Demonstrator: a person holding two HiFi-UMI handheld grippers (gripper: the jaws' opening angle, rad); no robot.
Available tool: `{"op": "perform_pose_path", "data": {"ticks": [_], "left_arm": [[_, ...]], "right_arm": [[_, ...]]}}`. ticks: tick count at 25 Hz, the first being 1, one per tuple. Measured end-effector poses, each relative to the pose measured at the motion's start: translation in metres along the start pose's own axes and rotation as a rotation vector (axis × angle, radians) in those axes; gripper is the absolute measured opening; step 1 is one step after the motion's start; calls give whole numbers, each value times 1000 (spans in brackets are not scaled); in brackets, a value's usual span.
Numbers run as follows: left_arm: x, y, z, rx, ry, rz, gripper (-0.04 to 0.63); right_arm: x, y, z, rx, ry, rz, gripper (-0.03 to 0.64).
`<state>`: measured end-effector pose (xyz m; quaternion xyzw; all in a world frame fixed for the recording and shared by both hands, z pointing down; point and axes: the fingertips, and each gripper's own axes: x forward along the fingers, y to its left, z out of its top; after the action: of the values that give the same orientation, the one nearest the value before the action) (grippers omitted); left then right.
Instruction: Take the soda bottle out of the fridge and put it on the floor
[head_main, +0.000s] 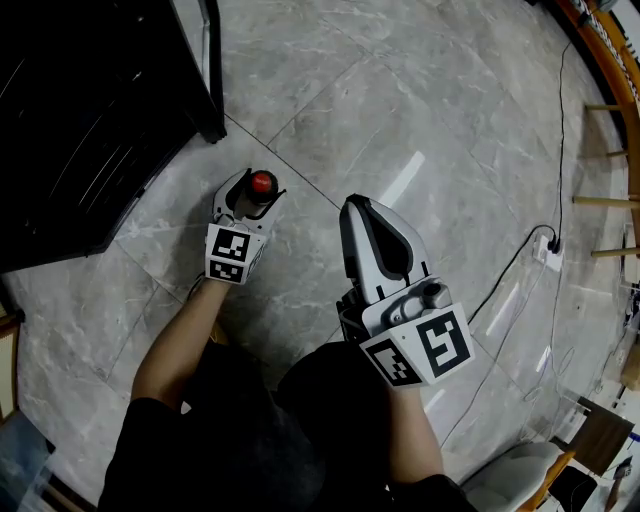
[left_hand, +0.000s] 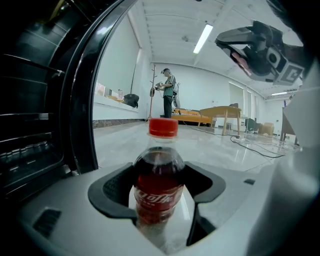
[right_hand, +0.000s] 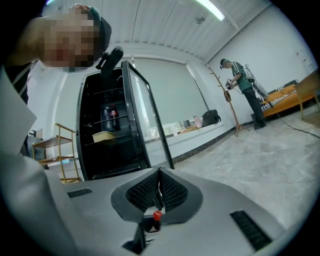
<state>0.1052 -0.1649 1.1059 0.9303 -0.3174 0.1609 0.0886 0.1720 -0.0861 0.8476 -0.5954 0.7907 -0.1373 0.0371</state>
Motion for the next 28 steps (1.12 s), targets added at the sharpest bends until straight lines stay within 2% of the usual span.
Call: {"op": "perform_pose_path", "data": {"ticks": [4, 10, 19, 28], "left_arm": [[0, -1, -1, -6, 15, -5, 318], [-3, -3, 1, -28, 20, -15, 410], [-26, -4, 12, -52, 26, -23, 411], [-63, 1, 36, -79, 14, -31, 411]], "right_arm": [[0, -1, 0, 0, 3, -6, 23], [1, -1, 1, -1, 7, -9, 23], [8, 2, -5, -7, 20, -8, 23], [17, -13, -21, 16, 56, -65, 23]]}}
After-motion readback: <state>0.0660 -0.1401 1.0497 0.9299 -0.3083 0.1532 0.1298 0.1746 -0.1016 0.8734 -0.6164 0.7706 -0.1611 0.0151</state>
